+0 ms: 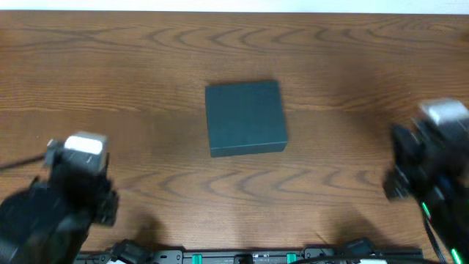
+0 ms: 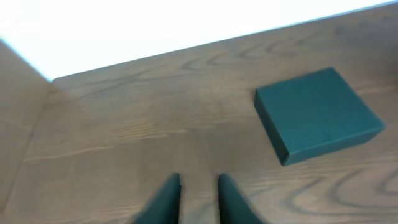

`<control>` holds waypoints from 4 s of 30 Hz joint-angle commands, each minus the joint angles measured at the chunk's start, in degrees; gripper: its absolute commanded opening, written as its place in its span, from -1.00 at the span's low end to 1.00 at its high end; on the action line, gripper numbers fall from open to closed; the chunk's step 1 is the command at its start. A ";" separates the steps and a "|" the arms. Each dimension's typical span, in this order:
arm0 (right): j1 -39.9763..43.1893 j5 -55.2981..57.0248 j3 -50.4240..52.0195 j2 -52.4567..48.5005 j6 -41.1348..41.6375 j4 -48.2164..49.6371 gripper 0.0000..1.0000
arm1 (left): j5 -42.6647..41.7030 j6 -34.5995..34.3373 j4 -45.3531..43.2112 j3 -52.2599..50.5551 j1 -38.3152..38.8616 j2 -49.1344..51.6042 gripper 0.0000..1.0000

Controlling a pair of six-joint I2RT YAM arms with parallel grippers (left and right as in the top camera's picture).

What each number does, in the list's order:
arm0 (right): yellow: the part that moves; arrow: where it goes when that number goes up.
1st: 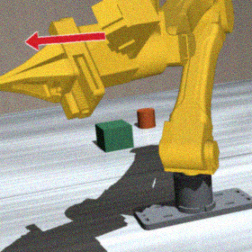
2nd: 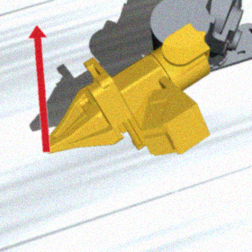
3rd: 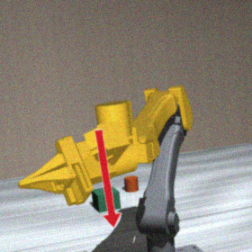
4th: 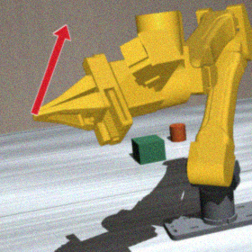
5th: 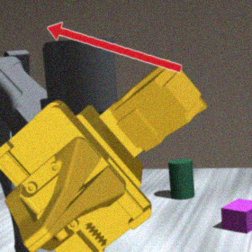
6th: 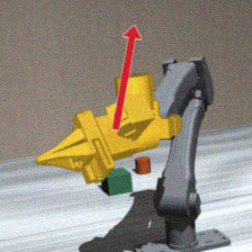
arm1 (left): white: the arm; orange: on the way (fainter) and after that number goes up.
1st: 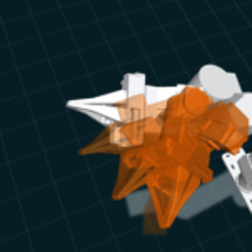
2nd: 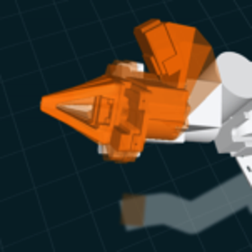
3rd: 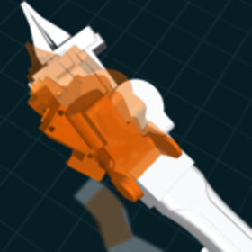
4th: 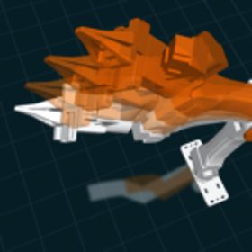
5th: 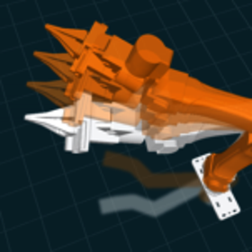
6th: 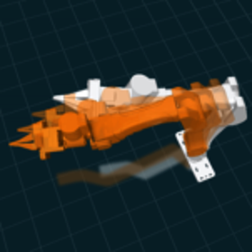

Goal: Pack container

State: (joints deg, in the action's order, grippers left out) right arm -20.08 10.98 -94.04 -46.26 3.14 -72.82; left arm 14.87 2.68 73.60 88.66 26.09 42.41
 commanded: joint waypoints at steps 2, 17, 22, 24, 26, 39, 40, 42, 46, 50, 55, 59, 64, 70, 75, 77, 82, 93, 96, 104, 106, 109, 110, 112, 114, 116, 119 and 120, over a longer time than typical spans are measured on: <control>-0.24 4.31 -0.02 6.45 -1.09 -4.79 -0.97 | 1.33 0.31 3.34 -0.15 -0.07 -2.43 -0.38; -0.26 3.58 -0.02 11.39 -1.07 -12.33 0.99 | 1.27 0.28 13.35 -1.07 -0.07 -2.82 0.97; -0.26 3.58 -0.02 11.39 -1.07 -12.33 0.99 | 1.29 0.28 13.35 -1.07 -0.07 -2.82 0.97; -0.26 3.58 -0.02 11.39 -1.07 -12.33 0.98 | 1.29 0.28 13.35 -1.07 -0.07 -2.82 0.97; -0.26 3.61 -0.02 11.39 -1.07 -12.33 0.98 | 1.29 0.28 13.35 -1.07 -0.07 -2.82 0.97; -0.26 3.58 -0.02 11.39 -1.07 -12.33 0.99 | 1.29 0.28 13.35 -1.07 -0.07 -2.82 0.97; -0.24 3.61 -0.02 11.39 -1.07 -12.35 0.99 | 1.29 0.28 13.35 -1.07 -0.07 -2.82 0.97; -0.24 3.61 0.04 11.39 -1.07 -12.37 0.98 | 1.27 0.31 13.35 -1.07 -0.07 -2.82 0.97; 1.70 5.11 0.37 11.41 -1.51 -12.20 0.99 | 1.29 0.28 13.35 -1.07 -0.07 -2.82 0.97; 7.65 4.13 5.40 12.72 2.60 -9.03 0.98 | 1.29 0.28 13.35 -1.07 -0.07 -2.82 0.97; 17.25 -6.84 21.84 19.17 3.67 3.87 0.99 | 1.29 0.28 13.35 -1.07 -0.07 -2.82 0.97; 20.65 -13.18 36.33 25.40 3.69 12.31 0.99 | 1.29 0.28 13.35 -1.07 -0.07 -2.82 0.97; 20.96 -14.12 51.82 32.33 3.69 15.28 0.98 | 1.29 0.31 13.35 -1.07 -0.07 -2.82 0.97; 20.96 -14.10 64.26 38.93 3.67 24.46 0.99 | 1.27 0.28 13.35 -1.07 -0.07 -2.82 0.97; 20.96 -14.10 71.45 43.45 3.69 28.57 0.98 | 1.29 0.28 13.35 -1.07 -0.07 -2.82 0.97; 20.96 -14.10 73.37 44.70 3.69 29.07 0.98 | 1.29 0.28 13.35 -1.07 -0.07 -2.82 0.97; 20.96 -14.08 76.56 45.62 3.69 30.12 0.98 | 1.29 0.28 13.35 -1.07 -0.07 -2.82 0.97; 20.96 -12.63 81.72 45.64 3.65 31.74 0.98 | 1.29 0.28 13.35 -1.07 -0.07 -2.82 0.97; 20.96 -12.74 83.06 45.64 3.67 32.52 0.99 | 1.29 0.28 13.35 -1.07 -0.07 -2.82 0.97; 20.85 -12.50 85.05 45.64 3.67 34.18 0.98 | 1.29 0.28 13.35 -1.07 -0.07 -2.82 0.97; 20.85 -12.55 85.07 45.64 3.67 34.60 0.99 | 1.29 0.31 13.35 -1.07 -0.07 -2.82 0.97; 20.85 -12.52 85.07 45.64 3.65 34.47 0.99 | 1.29 0.28 13.35 -1.07 -0.07 -2.82 0.97; 20.85 -12.52 85.07 45.62 3.65 34.45 0.98 | 1.29 0.28 13.35 -1.07 -0.07 -2.82 0.97; 20.85 -12.52 85.07 45.62 3.65 34.47 0.98 | 1.29 0.28 13.35 -1.07 -0.07 -2.82 0.97; 20.85 -12.52 85.07 45.62 3.65 34.45 0.98 | 1.29 0.28 13.35 -1.07 -0.07 -2.82 0.97; 20.85 -12.52 85.07 45.62 3.65 34.45 0.99 | 1.29 0.28 13.35 -1.07 -0.07 -2.82 0.97; 20.85 -12.52 85.07 45.62 3.65 34.45 0.99 | 1.29 0.28 13.35 -1.07 -0.07 -2.82 0.97; 20.85 -12.52 85.07 45.62 3.65 34.45 0.99 | 1.29 0.31 13.35 -1.07 -0.07 -2.82 0.97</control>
State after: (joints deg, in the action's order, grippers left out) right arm 0.32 -2.55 -9.67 -1.32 5.91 -38.63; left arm 15.44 3.01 86.83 87.57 26.09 39.46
